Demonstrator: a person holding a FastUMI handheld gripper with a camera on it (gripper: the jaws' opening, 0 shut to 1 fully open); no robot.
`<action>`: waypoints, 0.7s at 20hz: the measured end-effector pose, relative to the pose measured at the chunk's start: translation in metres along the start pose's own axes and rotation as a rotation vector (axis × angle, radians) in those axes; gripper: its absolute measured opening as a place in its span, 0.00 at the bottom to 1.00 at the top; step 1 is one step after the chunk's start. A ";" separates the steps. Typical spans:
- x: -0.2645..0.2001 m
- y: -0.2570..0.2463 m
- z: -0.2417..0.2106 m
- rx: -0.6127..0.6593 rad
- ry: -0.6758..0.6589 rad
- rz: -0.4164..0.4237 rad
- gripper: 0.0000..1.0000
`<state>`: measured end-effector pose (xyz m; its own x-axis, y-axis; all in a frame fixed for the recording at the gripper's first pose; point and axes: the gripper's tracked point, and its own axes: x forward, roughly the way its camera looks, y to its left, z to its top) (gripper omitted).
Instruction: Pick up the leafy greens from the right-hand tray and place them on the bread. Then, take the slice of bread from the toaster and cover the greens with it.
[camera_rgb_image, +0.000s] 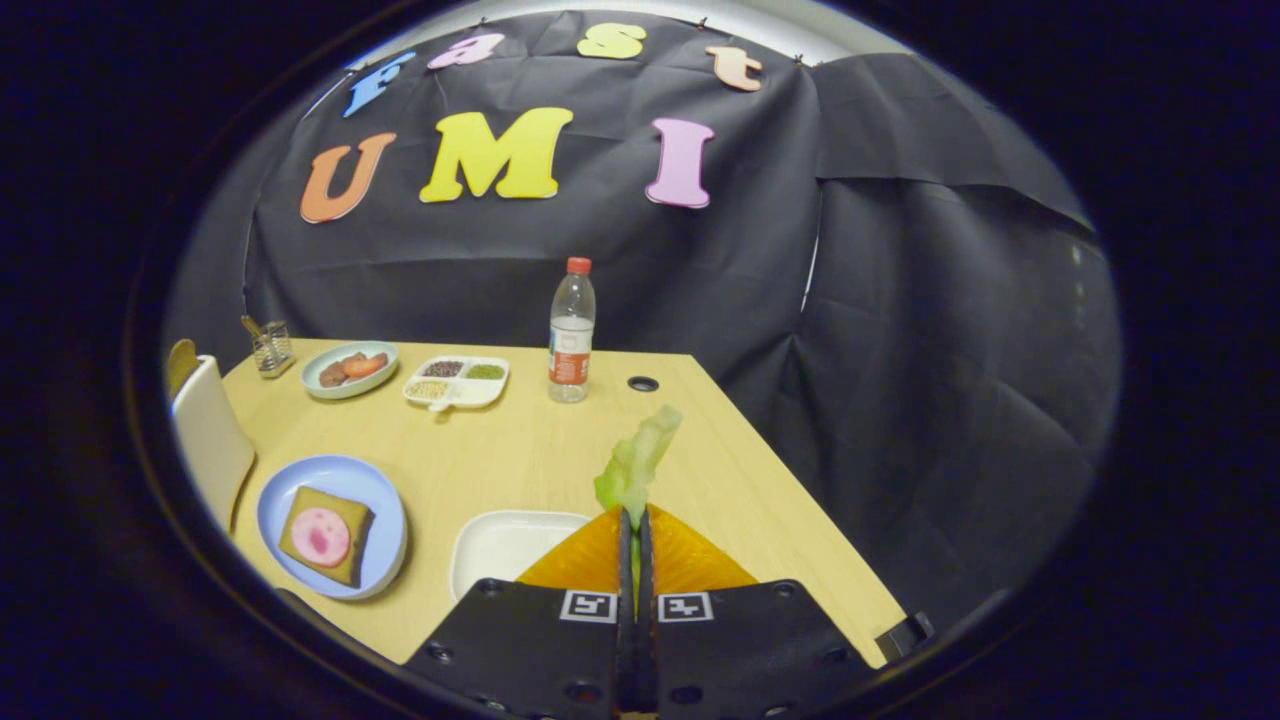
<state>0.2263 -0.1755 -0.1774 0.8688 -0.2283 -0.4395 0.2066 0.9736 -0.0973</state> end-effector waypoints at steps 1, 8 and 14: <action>-0.007 0.007 0.004 -0.001 -0.011 0.005 0.00; -0.054 0.063 0.026 -0.028 -0.083 0.027 0.00; -0.088 0.135 0.025 -0.060 -0.106 0.088 0.00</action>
<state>0.1892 -0.0244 -0.1291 0.9255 -0.1386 -0.3524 0.1033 0.9877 -0.1172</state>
